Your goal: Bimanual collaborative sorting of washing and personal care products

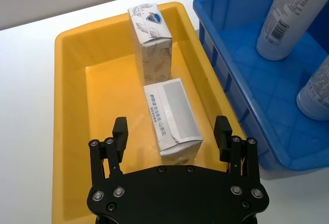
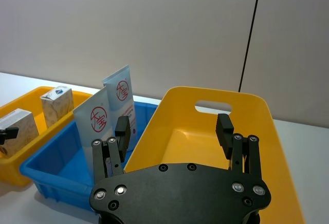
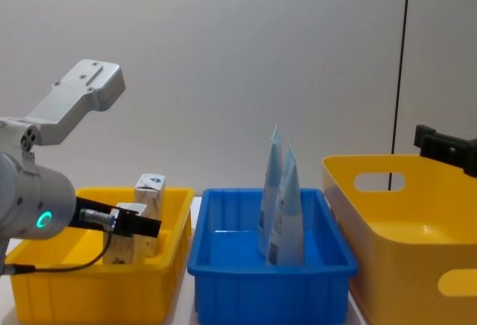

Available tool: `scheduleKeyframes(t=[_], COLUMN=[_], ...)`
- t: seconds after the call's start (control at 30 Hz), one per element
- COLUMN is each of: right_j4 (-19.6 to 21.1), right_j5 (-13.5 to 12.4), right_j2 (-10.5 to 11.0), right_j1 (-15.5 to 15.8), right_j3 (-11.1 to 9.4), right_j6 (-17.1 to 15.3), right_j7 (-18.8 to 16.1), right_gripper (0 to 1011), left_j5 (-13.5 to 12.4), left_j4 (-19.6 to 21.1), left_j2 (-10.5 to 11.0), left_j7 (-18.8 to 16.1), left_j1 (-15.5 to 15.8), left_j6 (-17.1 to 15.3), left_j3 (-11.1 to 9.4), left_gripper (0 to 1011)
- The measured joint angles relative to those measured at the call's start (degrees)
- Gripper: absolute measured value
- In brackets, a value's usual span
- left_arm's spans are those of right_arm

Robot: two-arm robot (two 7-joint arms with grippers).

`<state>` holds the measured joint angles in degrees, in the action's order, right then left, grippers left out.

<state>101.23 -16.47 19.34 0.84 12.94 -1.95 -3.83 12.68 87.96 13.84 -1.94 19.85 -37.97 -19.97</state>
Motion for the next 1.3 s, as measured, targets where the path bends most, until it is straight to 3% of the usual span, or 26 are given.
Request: scheduleKeyframes(t=[0.67, 1.3], right_j4=[0.0, 0.0], right_j5=[0.0, 0.0], right_j2=[0.0, 0.0], right_j1=[0.0, 0.0], right_j3=[0.0, 0.0], right_j6=[0.0, 0.0], right_j7=[0.0, 0.0], right_gripper=[1002, 1002], left_j5=[-0.27, -0.45], left_j4=[-2.66, -3.97], left_j2=[-2.71, -3.77], left_j7=[-1.59, -1.0], left_j1=[0.52, 0.6], left_j6=[-0.29, 0.46], left_j3=[1.8, 2.31], left_gripper=[1002, 972])
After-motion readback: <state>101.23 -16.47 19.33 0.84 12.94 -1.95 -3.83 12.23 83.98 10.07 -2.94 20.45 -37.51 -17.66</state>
